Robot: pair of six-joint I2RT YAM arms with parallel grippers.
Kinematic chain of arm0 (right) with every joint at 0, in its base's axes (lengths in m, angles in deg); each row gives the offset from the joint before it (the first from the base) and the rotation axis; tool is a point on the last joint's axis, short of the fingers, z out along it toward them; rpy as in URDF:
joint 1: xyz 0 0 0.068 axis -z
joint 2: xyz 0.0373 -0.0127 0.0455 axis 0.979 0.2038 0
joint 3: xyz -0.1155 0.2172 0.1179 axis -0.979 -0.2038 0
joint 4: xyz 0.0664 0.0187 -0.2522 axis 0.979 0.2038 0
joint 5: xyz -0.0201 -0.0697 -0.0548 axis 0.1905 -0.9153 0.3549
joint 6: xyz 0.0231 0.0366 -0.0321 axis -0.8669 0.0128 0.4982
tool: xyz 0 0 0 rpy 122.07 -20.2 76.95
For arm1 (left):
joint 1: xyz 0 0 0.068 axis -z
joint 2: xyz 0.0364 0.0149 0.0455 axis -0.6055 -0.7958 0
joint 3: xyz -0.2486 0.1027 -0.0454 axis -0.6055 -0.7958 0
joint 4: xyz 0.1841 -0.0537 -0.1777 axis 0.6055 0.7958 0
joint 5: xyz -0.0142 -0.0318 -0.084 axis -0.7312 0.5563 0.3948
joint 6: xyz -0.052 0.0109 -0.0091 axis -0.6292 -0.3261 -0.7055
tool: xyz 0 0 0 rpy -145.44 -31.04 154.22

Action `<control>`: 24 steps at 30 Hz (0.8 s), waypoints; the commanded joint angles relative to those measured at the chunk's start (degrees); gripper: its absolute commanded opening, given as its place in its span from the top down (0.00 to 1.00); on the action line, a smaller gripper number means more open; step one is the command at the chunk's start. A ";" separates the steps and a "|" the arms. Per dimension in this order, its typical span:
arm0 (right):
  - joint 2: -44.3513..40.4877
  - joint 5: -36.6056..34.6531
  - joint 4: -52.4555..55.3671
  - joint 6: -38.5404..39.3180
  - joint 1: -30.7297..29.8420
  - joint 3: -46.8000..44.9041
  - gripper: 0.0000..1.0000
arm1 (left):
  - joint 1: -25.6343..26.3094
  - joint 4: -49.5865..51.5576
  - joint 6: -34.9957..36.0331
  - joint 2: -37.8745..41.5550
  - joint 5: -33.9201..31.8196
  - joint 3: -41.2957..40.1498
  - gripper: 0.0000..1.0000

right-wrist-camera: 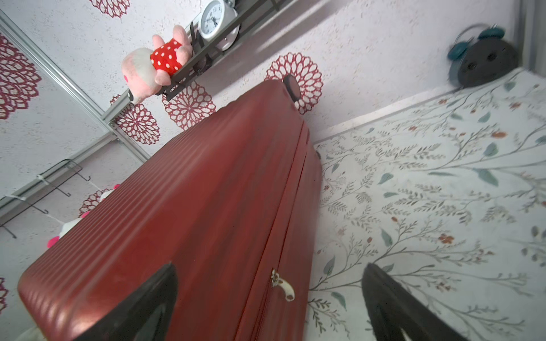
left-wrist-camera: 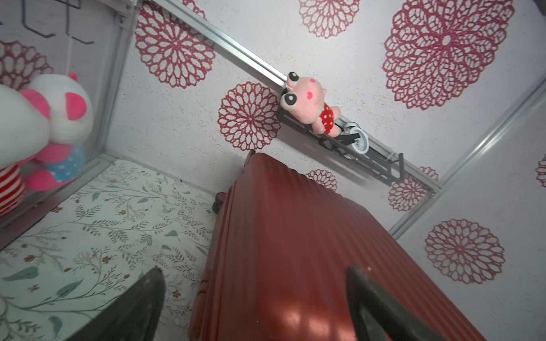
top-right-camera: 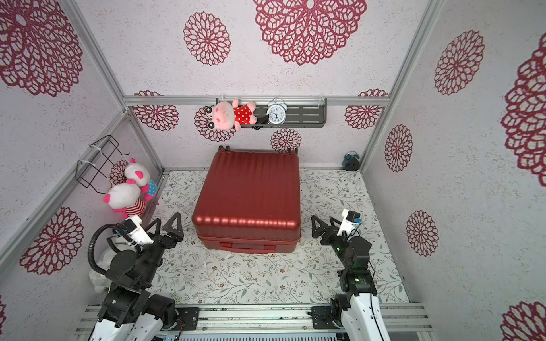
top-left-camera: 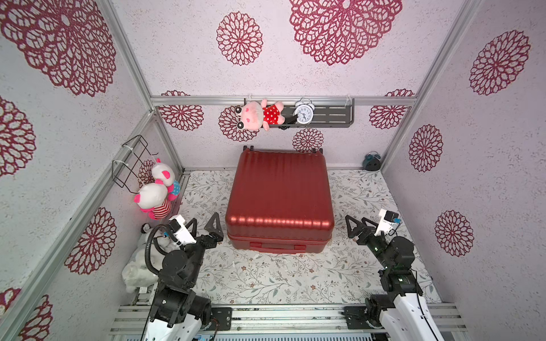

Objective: Open the suitcase zippers
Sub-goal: Adjust the suitcase at the center of the board.

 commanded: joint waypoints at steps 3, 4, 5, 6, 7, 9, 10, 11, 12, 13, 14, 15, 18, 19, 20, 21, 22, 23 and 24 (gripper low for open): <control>0.89 6.44 -6.82 -3.87 -0.22 -0.80 0.01 | 0.28 -6.20 -7.73 2.92 -1.19 -7.35 0.02; 1.59 7.49 -7.74 -3.92 -0.23 -0.90 0.01 | 0.24 -6.64 -7.19 2.61 0.07 -7.06 0.02; 2.39 9.75 -9.75 -4.12 -0.22 -1.11 0.02 | 0.29 -6.37 -6.99 2.33 0.60 -6.51 0.02; 3.25 12.33 -12.41 -4.84 -0.30 -1.46 0.03 | 0.35 -5.34 -7.12 2.27 0.46 -5.86 0.02; 4.10 15.33 -16.42 -6.19 -0.39 -2.15 0.05 | 0.42 -4.33 -7.24 2.54 0.45 -5.30 0.02; 5.89 18.55 -22.22 -8.14 -1.56 -2.85 0.11 | 0.72 -3.32 -7.38 4.50 1.03 -4.98 0.02; 6.48 18.77 -22.56 -7.61 -3.02 -2.59 0.12 | 1.05 -2.90 -7.63 6.16 1.46 -5.04 0.02; 6.89 18.22 -22.06 -6.58 -4.88 -2.16 0.13 | 1.30 -2.85 -7.98 7.85 1.94 -5.22 0.02; 7.28 17.27 -21.26 -5.15 -6.83 -1.73 0.13 | 1.61 -3.14 -8.12 9.35 2.41 -5.60 0.02; 8.02 16.11 -20.39 -3.28 -9.32 -1.21 0.14 | 1.80 -3.30 -8.15 10.65 2.87 -5.63 0.02; 9.13 15.07 -19.48 -1.48 -12.10 -0.46 0.14 | 2.02 -3.31 -7.93 11.38 3.45 -5.47 0.02; 10.42 14.60 -18.81 0.10 -14.35 0.33 0.14 | 2.16 -3.30 -7.66 11.55 3.86 -5.12 0.02; 16.23 13.40 -18.32 3.67 -20.74 2.90 0.17 | 3.15 -3.92 -7.28 9.88 4.80 -4.44 0.02; 18.49 12.44 -17.85 4.76 -22.42 4.02 0.17 | 3.37 -4.53 -7.21 8.85 5.30 -4.44 0.02; 20.92 11.39 -17.25 5.78 -23.93 5.29 0.17 | 3.75 -5.14 -7.02 7.82 5.78 -4.31 0.02; 23.10 10.88 -16.55 6.57 -24.89 6.49 0.18 | 3.95 -5.57 -6.83 6.93 6.19 -4.12 0.02; 25.36 10.31 -15.42 7.37 -25.97 8.06 0.20 | 4.31 -5.95 -6.50 5.96 6.65 -3.92 0.02; 27.42 9.79 -14.03 8.34 -26.97 9.70 0.22 | 4.86 -6.27 -6.23 5.08 6.87 -3.70 0.02; 28.83 9.21 -12.59 9.08 -27.64 10.90 0.23 | 5.30 -6.61 -5.99 4.56 6.96 -3.65 0.02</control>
